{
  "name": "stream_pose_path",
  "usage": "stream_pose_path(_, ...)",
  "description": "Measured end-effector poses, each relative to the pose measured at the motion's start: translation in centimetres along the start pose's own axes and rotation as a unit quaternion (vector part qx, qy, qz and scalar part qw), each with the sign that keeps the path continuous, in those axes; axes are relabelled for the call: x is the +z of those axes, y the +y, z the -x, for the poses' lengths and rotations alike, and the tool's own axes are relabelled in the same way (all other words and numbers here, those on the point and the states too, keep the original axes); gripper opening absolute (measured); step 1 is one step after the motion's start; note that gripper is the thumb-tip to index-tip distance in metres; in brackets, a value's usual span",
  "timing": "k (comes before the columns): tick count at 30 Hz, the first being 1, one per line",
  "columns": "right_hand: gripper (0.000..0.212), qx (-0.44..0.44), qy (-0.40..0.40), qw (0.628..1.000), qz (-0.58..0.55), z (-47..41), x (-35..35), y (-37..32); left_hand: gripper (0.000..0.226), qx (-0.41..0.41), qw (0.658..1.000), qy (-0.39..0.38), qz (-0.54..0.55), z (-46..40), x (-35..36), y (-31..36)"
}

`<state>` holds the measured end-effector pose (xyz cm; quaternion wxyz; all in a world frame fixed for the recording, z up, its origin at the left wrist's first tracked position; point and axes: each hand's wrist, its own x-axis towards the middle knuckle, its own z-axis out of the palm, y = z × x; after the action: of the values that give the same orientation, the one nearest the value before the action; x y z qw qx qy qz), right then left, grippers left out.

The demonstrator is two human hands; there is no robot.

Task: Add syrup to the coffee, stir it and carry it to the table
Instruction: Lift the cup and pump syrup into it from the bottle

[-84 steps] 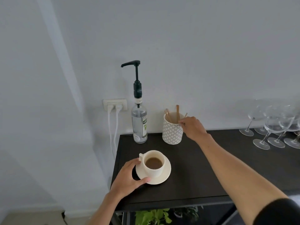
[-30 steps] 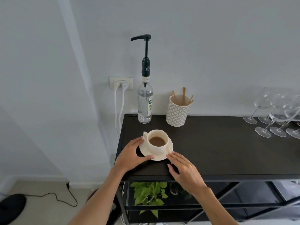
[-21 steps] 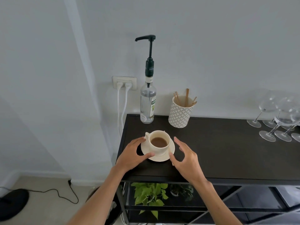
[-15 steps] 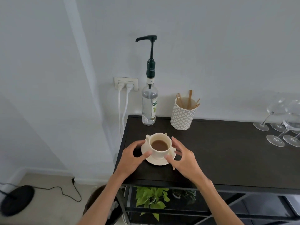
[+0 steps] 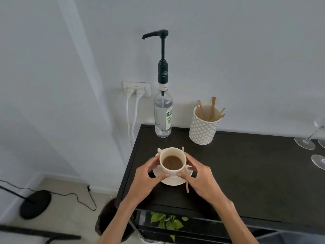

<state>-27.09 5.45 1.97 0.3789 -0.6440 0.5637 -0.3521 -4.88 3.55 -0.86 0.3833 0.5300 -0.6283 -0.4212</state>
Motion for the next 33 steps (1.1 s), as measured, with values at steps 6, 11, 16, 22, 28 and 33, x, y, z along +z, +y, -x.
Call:
stream_pose_path(6, 0.073, 0.01, 0.006, 0.999, -0.03, -0.6, -0.2, -0.3, 0.066, -0.012, 0.999, 0.023, 0.026, 0.5, 0.0, 0.6)
stream_pose_path(11, 0.07, 0.019, 0.005, 0.998, -0.065, -1.9, -0.4, -2.7, 0.064, 0.001, 0.999, 0.033, 0.026, -0.2, -1.3, 2.2)
stream_pose_path(16, 0.065, 0.0, 0.013, 0.997, -0.082, -3.6, -0.8, -5.6, 0.073, 0.02, 0.998, 0.046, 0.022, -1.0, -2.9, 4.1)
stream_pose_path(22, 0.063, -0.026, 0.013, 0.995, -0.1, -6.0, -0.6, -8.6, 0.074, 0.049, 0.997, 0.059, 0.018, -2.8, -6.3, 5.7)
stream_pose_path(28, 0.05, -0.05, 0.028, 0.994, -0.097, -8.3, -1.0, -10.9, 0.077, 0.079, 0.995, 0.054, -0.002, -4.9, -8.7, 7.6)
stream_pose_path(33, 0.043, -0.066, 0.049, 0.992, -0.093, -9.7, -0.8, -12.6, 0.082, 0.09, 0.993, 0.075, -0.011, -6.7, -9.7, 8.2)
